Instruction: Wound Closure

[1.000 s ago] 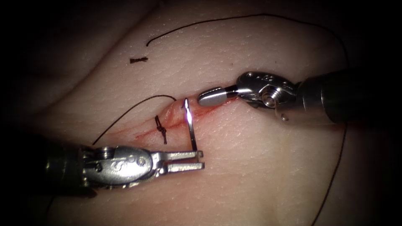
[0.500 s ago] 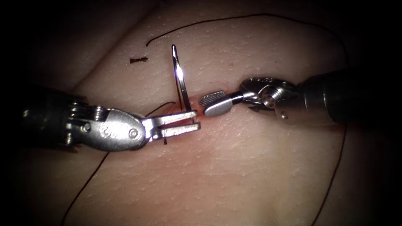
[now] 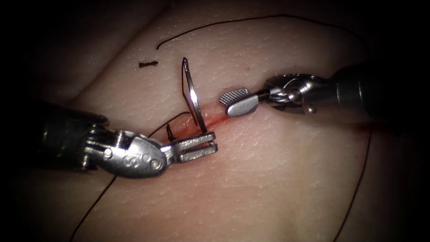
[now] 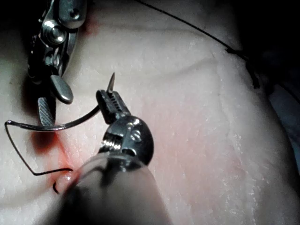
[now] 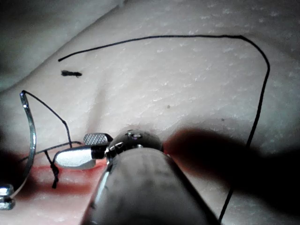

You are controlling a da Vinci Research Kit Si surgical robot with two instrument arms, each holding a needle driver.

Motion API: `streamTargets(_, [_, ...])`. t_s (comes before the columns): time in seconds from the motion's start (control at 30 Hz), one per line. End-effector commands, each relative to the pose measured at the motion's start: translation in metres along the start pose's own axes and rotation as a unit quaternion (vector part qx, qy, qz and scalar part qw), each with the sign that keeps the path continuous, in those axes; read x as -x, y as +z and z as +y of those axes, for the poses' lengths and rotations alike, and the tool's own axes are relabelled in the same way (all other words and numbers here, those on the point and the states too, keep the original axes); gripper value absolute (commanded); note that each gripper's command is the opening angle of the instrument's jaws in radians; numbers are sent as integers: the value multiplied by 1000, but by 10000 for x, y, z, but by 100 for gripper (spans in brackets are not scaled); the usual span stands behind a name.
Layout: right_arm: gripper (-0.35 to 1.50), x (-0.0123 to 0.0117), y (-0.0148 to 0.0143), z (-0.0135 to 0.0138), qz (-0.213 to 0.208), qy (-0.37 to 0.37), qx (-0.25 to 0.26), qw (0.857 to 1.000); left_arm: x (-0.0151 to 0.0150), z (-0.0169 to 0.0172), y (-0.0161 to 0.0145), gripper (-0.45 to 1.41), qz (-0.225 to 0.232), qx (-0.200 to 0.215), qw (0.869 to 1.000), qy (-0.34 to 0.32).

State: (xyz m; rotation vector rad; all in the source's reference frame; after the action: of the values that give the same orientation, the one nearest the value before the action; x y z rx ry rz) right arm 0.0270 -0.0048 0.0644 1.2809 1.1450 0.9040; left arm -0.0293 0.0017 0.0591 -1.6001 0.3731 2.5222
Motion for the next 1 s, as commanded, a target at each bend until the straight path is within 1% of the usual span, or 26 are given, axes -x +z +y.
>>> streamTargets(0.03, [115,2,8,4,0,6,-1,1000,6,10,7,-45,-2,4,1000,1])
streamTargets(0.13, [120,6,11,3,1,17,0,1000,11,15,11,-45,-4,1,1000,16])
streamTargets(0.2, [120,10,14,2,-2,24,-3,1000,11,19,15,-45,-6,0,999,32])
streamTargets(0.27, [127,14,17,2,-5,32,-7,999,10,23,19,-45,-13,4,999,52])
streamTargets(0.4, [130,19,22,3,-10,41,-16,999,9,25,27,-45,-18,4,998,64])
streamTargets(0.53, [138,18,30,5,-8,46,-15,999,9,24,30,-45,-19,3,997,70])
streamTargets(0.87, [138,15,45,5,-9,52,-24,998,12,23,32,-45,-20,3,997,70])
streamTargets(1.0, [137,12,46,5,-7,53,-24,998,12,23,33,-45,-22,4,997,70])
